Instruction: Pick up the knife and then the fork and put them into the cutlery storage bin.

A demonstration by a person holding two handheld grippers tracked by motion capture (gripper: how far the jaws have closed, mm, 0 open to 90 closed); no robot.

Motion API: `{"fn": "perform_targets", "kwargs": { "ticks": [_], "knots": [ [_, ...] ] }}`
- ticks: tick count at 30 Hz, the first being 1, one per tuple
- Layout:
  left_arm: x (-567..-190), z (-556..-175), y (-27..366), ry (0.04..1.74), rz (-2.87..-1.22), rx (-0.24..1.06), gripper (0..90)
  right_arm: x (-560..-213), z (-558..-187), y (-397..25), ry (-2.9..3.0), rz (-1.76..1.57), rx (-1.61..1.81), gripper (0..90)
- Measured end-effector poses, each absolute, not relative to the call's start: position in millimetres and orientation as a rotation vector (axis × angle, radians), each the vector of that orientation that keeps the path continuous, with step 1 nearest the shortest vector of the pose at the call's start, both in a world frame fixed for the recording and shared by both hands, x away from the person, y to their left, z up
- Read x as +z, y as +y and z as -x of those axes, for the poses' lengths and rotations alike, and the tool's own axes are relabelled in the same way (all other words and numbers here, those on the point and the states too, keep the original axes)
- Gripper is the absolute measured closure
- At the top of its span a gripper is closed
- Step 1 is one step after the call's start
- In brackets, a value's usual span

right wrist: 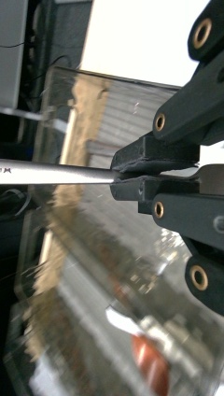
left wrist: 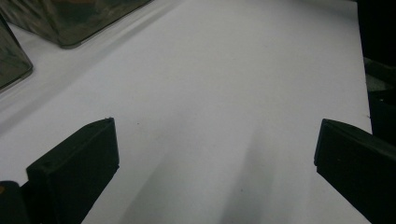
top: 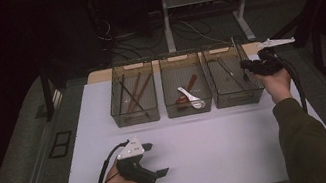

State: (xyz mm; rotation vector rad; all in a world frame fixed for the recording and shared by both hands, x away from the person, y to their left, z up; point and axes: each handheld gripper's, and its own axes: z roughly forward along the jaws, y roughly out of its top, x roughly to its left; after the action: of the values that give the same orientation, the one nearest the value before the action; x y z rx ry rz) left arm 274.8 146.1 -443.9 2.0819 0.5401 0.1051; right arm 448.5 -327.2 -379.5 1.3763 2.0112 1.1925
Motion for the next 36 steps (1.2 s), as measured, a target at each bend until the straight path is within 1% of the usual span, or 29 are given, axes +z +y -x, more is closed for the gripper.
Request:
{"fn": "perform_targets", "kwargs": {
  "ticks": [6, 7, 9, 11, 13, 22, 36],
  "knots": [
    [-444.1, -274.3, 144.9, 0.533, -2.085, 0.1, 0.0, -390.3, -449.6, -319.4, 2.082, -1.379, 1.085, 83.8],
    [-444.0, -274.2, 144.9, 0.531, -2.084, 0.101, 0.0, -391.0, -449.4, -319.1, 2.092, -1.387, 1.058, 82.0],
    [-443.8, -274.0, 145.1, 0.532, -2.081, 0.1, 0.0, -391.3, -448.9, -319.9, 2.107, -1.415, 1.069, 68.5],
    [-443.9, -274.0, 144.9, 0.531, -2.082, 0.101, 0.0, -389.2, -446.1, -320.3, 2.104, -1.405, 1.057, 65.1],
    [-443.8, -273.9, 144.7, 0.531, -2.086, 0.1, 0.0, -387.1, -443.5, -321.7, 2.096, -1.399, 1.07, 58.5],
    [-444.0, -274.8, 145.5, 0.536, -2.087, 0.105, 0.0, -383.4, -431.1, -328.6, 2.088, -1.409, 1.163, 44.0],
    [-443.5, -275.5, 146.4, 0.553, -2.084, 0.116, 0.0, -375.3, -403.5, -325.8, 2.058, -1.36, 1.294, 27.0]
  ]
}}
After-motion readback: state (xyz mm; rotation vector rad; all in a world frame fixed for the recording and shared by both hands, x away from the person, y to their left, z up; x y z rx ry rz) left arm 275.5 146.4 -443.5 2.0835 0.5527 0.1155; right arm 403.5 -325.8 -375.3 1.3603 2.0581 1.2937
